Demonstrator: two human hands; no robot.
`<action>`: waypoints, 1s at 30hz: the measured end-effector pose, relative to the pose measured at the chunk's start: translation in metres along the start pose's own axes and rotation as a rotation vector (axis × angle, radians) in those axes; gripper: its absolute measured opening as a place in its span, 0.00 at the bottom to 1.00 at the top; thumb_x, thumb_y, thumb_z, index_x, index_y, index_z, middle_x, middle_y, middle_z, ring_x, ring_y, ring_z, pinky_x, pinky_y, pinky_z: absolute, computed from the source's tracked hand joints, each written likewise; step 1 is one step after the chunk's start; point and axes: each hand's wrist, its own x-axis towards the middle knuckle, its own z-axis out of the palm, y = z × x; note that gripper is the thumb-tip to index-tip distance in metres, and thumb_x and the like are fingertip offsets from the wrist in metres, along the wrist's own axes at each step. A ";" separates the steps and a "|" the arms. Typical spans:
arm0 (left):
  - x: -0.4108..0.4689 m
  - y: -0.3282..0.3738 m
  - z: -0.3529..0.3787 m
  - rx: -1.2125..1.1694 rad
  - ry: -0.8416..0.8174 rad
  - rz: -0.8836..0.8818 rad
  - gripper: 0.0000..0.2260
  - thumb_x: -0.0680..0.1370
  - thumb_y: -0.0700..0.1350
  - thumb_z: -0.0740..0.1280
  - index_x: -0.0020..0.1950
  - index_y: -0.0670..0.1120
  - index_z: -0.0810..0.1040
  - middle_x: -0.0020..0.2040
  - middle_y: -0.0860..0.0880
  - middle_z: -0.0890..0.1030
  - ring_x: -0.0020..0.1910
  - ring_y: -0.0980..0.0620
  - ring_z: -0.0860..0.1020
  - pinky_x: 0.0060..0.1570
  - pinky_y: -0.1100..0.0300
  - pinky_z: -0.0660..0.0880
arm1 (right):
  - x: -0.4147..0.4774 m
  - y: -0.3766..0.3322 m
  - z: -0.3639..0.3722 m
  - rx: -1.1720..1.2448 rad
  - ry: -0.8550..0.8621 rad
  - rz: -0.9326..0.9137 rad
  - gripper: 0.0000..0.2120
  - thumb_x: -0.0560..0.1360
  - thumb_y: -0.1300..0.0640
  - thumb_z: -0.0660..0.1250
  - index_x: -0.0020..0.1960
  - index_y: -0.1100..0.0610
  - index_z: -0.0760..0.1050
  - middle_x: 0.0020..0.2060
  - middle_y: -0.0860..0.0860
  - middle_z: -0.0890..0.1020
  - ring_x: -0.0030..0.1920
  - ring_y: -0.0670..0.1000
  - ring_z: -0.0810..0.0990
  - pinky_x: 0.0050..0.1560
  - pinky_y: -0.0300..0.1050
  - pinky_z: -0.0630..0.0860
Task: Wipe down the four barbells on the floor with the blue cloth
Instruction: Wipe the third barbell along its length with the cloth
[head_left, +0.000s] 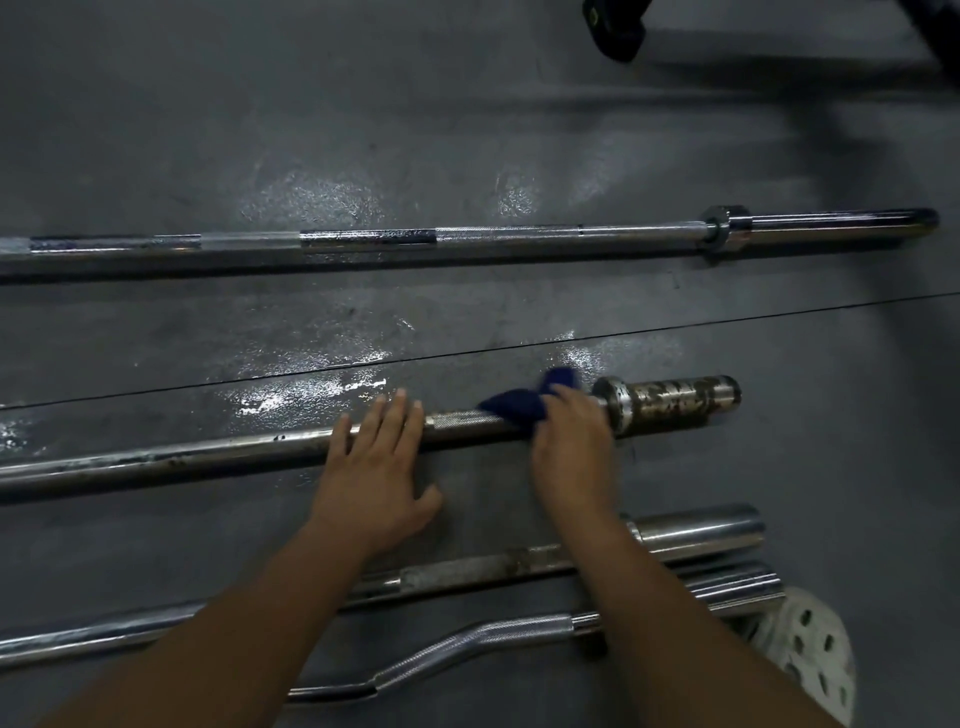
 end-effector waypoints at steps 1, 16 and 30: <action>-0.002 -0.001 0.002 0.009 0.011 0.013 0.43 0.69 0.65 0.55 0.80 0.45 0.59 0.80 0.44 0.58 0.79 0.44 0.57 0.75 0.38 0.52 | 0.001 0.013 -0.006 0.015 0.026 0.114 0.16 0.71 0.67 0.67 0.58 0.60 0.79 0.56 0.55 0.81 0.58 0.59 0.76 0.60 0.52 0.73; 0.013 -0.002 0.004 0.061 0.018 0.003 0.44 0.67 0.65 0.57 0.80 0.45 0.58 0.80 0.43 0.57 0.79 0.43 0.57 0.74 0.40 0.48 | -0.007 -0.012 -0.003 0.021 -0.024 0.246 0.20 0.74 0.64 0.68 0.65 0.59 0.75 0.62 0.56 0.73 0.60 0.58 0.70 0.58 0.47 0.72; 0.027 -0.008 -0.006 0.078 0.014 -0.015 0.45 0.67 0.65 0.56 0.81 0.45 0.55 0.81 0.43 0.54 0.80 0.44 0.53 0.76 0.41 0.48 | 0.004 -0.018 0.002 0.191 -0.109 0.069 0.18 0.74 0.64 0.65 0.63 0.58 0.76 0.62 0.54 0.73 0.59 0.56 0.73 0.62 0.48 0.72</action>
